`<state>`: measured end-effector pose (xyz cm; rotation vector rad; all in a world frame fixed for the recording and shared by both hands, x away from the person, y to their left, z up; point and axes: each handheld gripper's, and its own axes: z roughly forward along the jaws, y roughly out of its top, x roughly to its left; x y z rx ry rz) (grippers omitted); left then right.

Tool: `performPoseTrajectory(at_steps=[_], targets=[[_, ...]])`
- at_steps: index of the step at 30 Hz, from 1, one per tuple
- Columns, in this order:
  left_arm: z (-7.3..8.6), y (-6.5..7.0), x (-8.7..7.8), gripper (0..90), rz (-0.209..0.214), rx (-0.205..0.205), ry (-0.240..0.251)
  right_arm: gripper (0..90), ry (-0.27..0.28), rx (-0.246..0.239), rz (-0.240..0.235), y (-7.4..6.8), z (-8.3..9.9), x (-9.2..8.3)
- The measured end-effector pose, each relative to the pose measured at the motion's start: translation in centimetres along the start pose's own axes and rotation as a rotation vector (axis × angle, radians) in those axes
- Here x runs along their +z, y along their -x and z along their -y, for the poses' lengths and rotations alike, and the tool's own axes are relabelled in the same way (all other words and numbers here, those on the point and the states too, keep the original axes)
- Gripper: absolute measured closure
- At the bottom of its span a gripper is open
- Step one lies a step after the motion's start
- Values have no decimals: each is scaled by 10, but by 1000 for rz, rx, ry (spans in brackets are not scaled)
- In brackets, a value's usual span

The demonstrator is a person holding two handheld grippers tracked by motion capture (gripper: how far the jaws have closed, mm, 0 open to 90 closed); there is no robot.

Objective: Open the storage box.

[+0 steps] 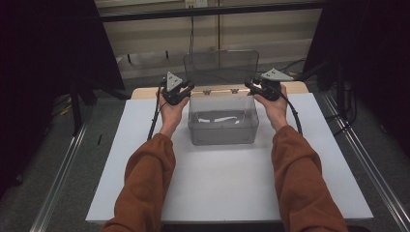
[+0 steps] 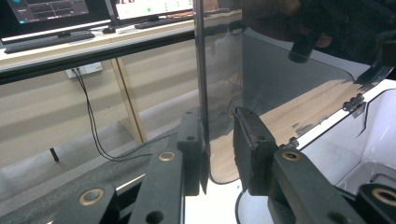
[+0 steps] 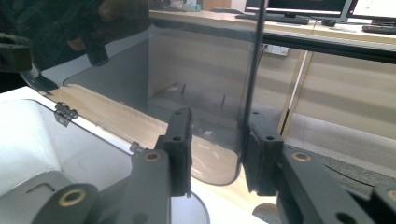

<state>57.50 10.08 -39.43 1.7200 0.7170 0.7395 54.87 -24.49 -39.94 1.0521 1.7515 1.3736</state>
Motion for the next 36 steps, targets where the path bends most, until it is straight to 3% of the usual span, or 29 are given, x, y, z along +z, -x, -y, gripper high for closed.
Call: performPoseTrajectory(at_steps=[7,10,15,21,25,36], targets=[[2,-1,4,738,4,-28,4,656,-3,12,3,1,-2,3],[4,-3,6,738,0,-5,-13,650,2,14,0,2,-2,6],[7,-3,10,730,1,-39,-13,638,4,17,1,3,0,8],[5,-5,12,716,6,-24,-32,616,1,23,-3,4,0,11],[6,-5,14,697,9,-38,-33,601,8,38,-11,5,1,13],[5,-8,17,677,28,-71,-42,607,-21,22,-2,7,2,17]])
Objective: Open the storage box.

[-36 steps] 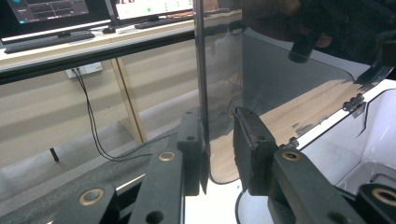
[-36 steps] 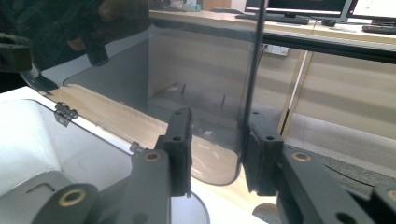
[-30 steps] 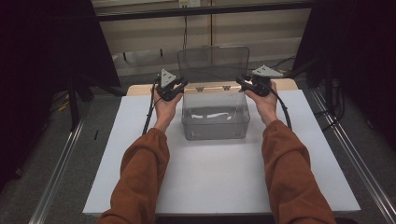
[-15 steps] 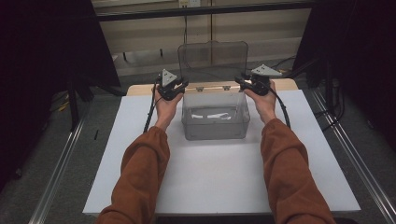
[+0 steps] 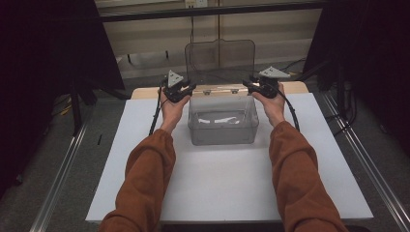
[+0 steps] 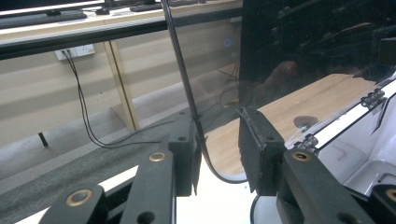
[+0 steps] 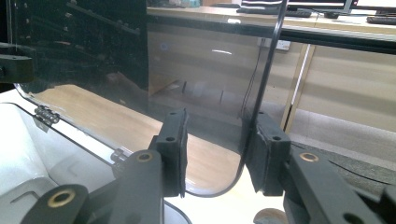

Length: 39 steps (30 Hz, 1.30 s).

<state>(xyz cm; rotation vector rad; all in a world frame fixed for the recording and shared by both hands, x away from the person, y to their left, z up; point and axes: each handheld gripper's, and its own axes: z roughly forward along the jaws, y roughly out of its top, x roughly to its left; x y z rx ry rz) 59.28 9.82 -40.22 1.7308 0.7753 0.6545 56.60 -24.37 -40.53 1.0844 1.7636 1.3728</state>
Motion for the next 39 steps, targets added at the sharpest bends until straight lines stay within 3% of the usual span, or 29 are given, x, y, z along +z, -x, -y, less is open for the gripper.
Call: performPoseTrajectory(at_steps=[3,7,11,25,34,39], targets=[[-1,0,1,678,-3,-8,-15,605,-8,-2,-2,0,-1,0],[-3,0,1,667,-4,10,-30,602,-16,-6,-6,2,-2,2],[-3,-4,2,668,13,-8,-42,594,-32,-14,-10,3,-4,3],[-8,-5,5,644,16,-23,-93,567,-64,23,-25,6,-4,8],[-9,-9,8,640,36,-115,-133,544,-104,82,-43,10,-7,14],[-9,-10,9,639,36,-134,-142,541,-126,113,-37,9,-8,15]])
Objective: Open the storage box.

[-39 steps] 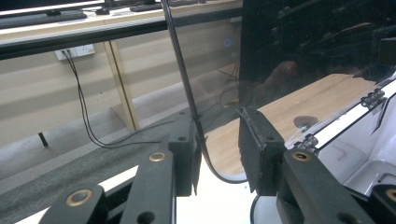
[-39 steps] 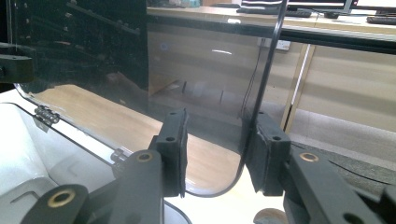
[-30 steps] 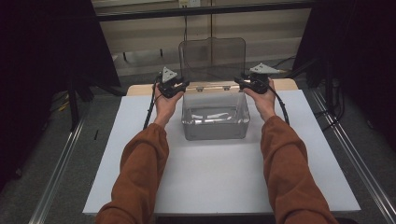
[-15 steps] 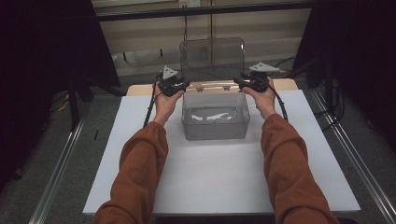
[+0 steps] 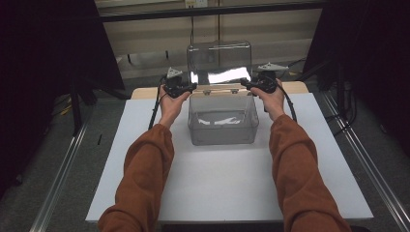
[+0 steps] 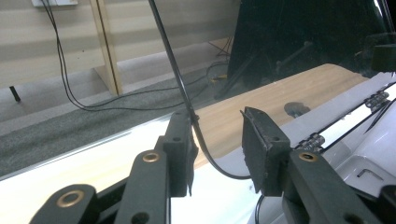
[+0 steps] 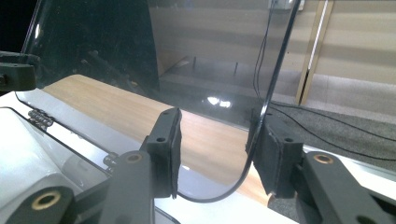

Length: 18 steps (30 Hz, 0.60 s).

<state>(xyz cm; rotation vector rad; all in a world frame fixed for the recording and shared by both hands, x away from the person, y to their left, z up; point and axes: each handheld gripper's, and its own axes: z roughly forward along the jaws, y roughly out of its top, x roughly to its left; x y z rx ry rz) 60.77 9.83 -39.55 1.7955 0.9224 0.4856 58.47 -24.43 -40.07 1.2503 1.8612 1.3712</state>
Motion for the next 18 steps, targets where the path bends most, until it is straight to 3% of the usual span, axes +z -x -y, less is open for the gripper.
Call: performPoseTrajectory(at_steps=[6,12,13,14,18], targets=[[-3,4,1,630,-28,-9,-32,536,-15,18,15,-1,-1,1],[-4,0,1,626,-17,-28,-67,509,-51,37,37,-2,-3,4],[-2,-3,1,626,-1,-67,-71,507,-56,42,41,-2,-2,5],[-2,-4,1,625,-2,-72,-74,506,-60,50,43,-2,-2,6],[-3,-3,2,638,-25,-38,-113,495,-81,76,40,1,0,7]])
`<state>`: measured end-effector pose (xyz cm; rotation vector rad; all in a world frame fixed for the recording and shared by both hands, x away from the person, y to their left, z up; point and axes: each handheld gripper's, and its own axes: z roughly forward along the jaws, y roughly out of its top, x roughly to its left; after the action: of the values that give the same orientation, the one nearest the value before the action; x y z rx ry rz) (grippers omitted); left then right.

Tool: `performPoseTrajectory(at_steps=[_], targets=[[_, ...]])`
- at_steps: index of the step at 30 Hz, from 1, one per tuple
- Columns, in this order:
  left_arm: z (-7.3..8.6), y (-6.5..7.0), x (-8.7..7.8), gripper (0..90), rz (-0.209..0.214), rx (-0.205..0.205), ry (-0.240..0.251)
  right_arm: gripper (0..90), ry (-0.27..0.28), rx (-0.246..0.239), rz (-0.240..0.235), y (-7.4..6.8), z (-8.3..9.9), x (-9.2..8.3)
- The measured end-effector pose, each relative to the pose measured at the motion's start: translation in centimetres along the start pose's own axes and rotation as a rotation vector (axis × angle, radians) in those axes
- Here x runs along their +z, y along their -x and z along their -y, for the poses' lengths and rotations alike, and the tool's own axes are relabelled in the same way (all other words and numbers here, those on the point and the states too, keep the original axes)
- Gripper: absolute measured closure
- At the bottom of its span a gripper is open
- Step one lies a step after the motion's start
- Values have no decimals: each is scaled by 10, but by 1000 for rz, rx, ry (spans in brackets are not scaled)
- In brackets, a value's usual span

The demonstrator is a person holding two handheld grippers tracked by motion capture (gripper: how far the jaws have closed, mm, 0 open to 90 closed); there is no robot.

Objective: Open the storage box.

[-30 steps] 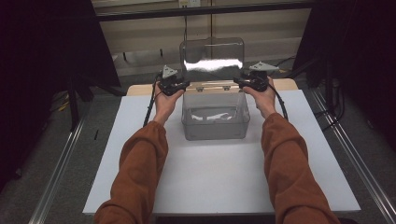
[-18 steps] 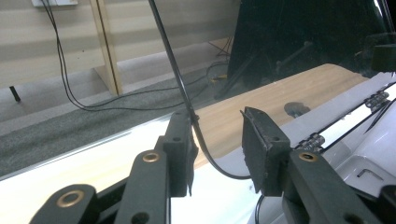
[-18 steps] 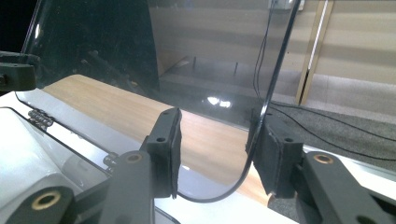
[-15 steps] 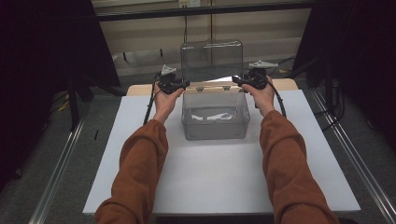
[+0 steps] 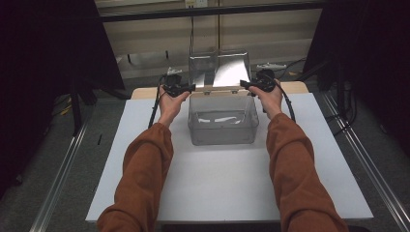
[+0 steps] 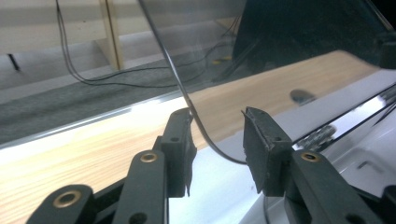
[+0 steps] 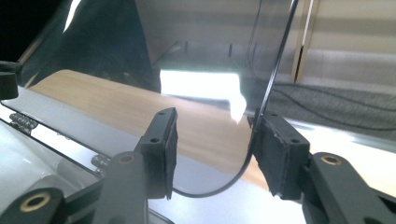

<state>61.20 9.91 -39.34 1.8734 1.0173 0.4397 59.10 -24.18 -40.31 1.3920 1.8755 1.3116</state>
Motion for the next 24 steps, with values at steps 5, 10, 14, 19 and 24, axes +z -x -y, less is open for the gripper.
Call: performPoseTrajectory(at_steps=[5,10,14,19,24], targets=[[2,-2,5,702,86,-64,-10,584,5,2,-7,1,0,1],[1,3,6,602,54,-93,15,527,24,16,26,-15,-9,6],[3,1,4,576,48,-78,1,492,24,29,31,-12,-8,3],[3,3,3,527,41,-57,1,477,40,33,23,-9,-6,-1],[5,4,3,490,45,-60,6,417,48,33,17,-8,-3,-4]])
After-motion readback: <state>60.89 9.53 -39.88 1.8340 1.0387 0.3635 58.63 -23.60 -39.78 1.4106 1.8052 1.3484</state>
